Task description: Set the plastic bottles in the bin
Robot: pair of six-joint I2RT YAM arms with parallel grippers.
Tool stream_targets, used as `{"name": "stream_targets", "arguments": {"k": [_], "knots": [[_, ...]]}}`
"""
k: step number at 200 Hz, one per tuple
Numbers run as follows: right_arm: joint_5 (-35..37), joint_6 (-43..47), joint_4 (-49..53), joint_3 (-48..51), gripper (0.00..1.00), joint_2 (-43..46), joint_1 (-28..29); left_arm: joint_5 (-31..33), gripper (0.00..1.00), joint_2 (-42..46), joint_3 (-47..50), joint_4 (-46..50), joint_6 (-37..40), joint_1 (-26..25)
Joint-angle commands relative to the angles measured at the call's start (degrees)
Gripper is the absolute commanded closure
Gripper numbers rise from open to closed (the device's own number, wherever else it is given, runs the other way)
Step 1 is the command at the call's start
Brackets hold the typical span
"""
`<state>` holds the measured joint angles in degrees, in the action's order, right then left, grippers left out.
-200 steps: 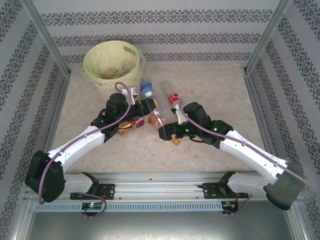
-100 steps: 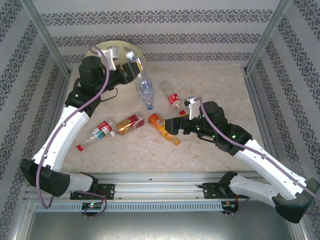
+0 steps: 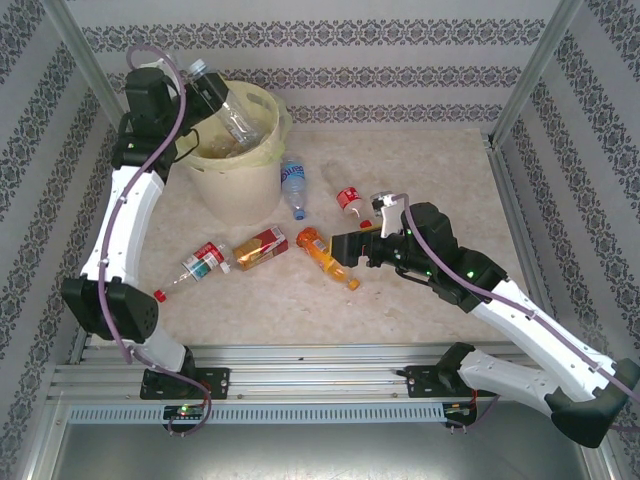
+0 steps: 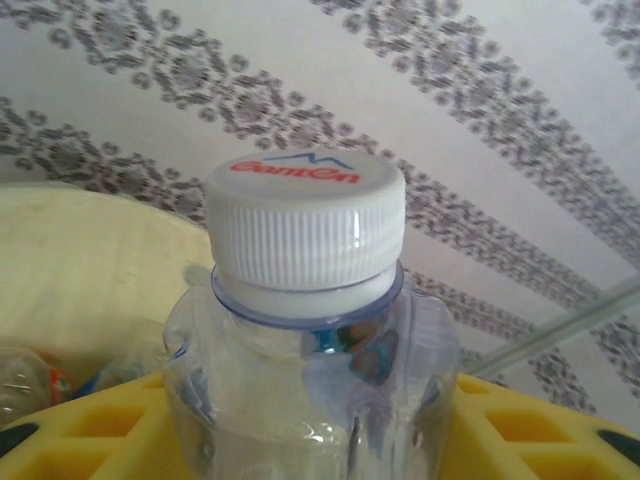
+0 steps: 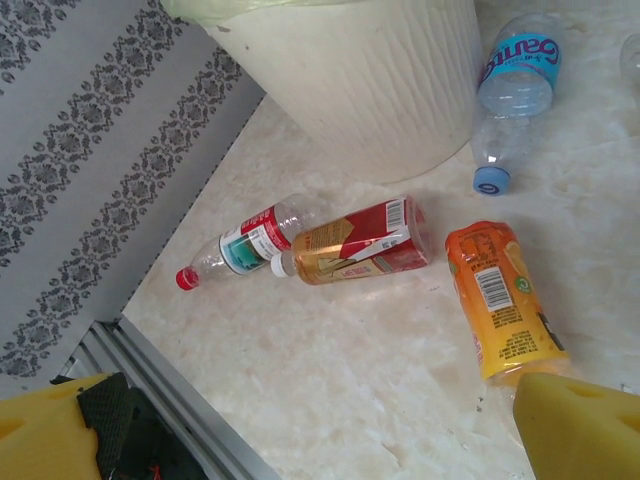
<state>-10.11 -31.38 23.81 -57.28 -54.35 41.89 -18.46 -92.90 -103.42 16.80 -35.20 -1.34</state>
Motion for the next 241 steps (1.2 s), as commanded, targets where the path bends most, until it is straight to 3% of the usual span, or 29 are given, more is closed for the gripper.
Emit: {"name": "stream_targets", "arguments": {"k": [1,24,82,142,185,211,241], "knots": [[2.3,1.0,1.7,-2.5,0.02,0.3,0.4,2.4,0.45,-1.6,-2.1,0.7,-1.4,1.9],[2.9,2.2,3.6,-4.3,0.02,-0.5,0.3,2.5,0.45,-3.2,-2.0,2.5,-0.4,2.5],[4.2,2.5,4.8,-4.6,0.02,-0.6,0.3,0.2,0.32,-5.3,-1.9,7.5,3.7,2.6],[5.9,1.6,6.4,-3.1,0.02,1.9,0.3,-0.9,0.0,-5.3,-3.2,9.0,7.2,2.6],[5.1,1.2,6.8,-1.3,0.02,2.1,0.3,-2.7,0.0,-2.3,-3.8,10.5,11.6,2.6],[4.7,1.5,7.6,-1.0,0.02,2.0,0.3,-2.7,0.0,0.8,-3.7,16.6,17.3,2.6],[4.1,2.0,8.7,-0.7,0.02,1.6,0.3,-1.9,0.0,8.5,2.6,21.2,22.3,2.6]]}}
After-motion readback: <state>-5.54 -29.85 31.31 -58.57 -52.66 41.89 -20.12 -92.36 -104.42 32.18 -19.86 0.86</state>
